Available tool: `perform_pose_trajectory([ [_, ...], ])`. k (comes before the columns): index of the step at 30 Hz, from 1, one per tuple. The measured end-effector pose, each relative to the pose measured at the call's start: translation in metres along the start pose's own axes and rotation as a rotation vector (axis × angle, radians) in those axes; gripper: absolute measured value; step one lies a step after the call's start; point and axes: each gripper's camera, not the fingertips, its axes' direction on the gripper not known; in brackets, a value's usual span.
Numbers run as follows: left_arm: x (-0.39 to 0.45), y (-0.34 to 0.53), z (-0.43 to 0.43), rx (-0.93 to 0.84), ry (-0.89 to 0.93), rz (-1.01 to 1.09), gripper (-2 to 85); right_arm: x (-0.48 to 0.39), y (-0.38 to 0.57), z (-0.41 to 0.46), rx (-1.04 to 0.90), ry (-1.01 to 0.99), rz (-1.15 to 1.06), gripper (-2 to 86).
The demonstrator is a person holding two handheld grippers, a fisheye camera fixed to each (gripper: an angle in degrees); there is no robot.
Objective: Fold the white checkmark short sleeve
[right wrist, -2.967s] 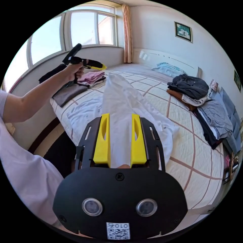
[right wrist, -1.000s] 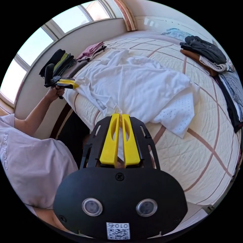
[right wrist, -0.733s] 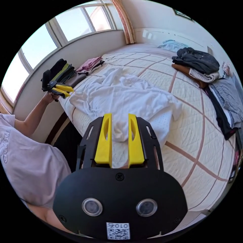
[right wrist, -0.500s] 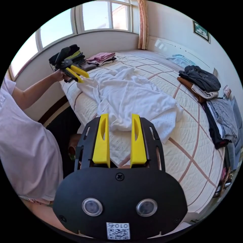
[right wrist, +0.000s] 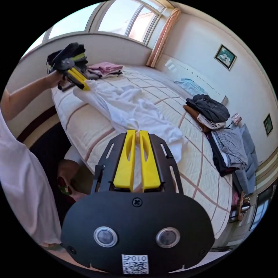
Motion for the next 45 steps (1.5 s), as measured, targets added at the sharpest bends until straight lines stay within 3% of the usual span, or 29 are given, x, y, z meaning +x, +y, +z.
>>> perform_pose_trajectory([
  [3,0.020,0.006,-0.070,0.198,-0.041,0.029,2.7,0.025,-0.016,-0.077,0.138,-0.053,0.020,4.2],
  [7,0.074,0.036,-0.168,0.475,-0.129,0.192,1.8,0.020,-0.007,-0.182,0.334,-0.084,-0.109,4.2],
  [12,0.106,0.069,-0.236,0.587,-0.073,0.208,1.3,-0.008,0.010,-0.246,0.420,-0.057,-0.254,4.3],
  [16,0.127,0.083,-0.284,0.669,-0.142,0.232,0.8,-0.021,0.018,-0.280,0.563,0.004,-0.325,4.2],
  [18,0.120,0.082,-0.290,0.687,-0.144,0.223,0.7,-0.013,0.008,-0.273,0.563,0.036,-0.309,4.1],
  [20,0.096,0.067,-0.279,0.664,-0.128,0.177,0.6,0.016,-0.031,-0.224,0.412,0.081,-0.257,4.0],
  [24,-0.037,-0.032,-0.202,0.402,-0.014,0.012,0.3,0.126,-0.137,-0.104,0.054,-0.070,-0.118,3.7],
  [26,-0.115,-0.075,-0.183,0.385,0.133,-0.131,0.3,0.211,-0.197,-0.082,0.069,-0.156,0.025,3.6],
  [28,-0.167,-0.116,-0.210,0.480,0.111,-0.214,0.3,0.235,-0.227,-0.120,0.219,-0.106,0.066,3.5],
  [32,-0.148,-0.163,-0.293,0.576,-0.111,-0.098,0.3,0.219,-0.254,-0.205,0.381,0.110,-0.009,3.4],
  [36,-0.099,-0.157,-0.329,0.566,-0.247,0.073,0.3,0.214,-0.221,-0.208,0.402,0.039,-0.022,3.3],
  [41,-0.060,-0.105,-0.274,0.514,-0.236,0.131,0.4,0.176,-0.133,-0.117,0.290,-0.106,-0.034,3.2],
  [45,-0.037,-0.044,-0.159,0.348,-0.157,0.051,0.6,0.146,-0.059,-0.010,0.138,-0.235,0.000,3.2],
])
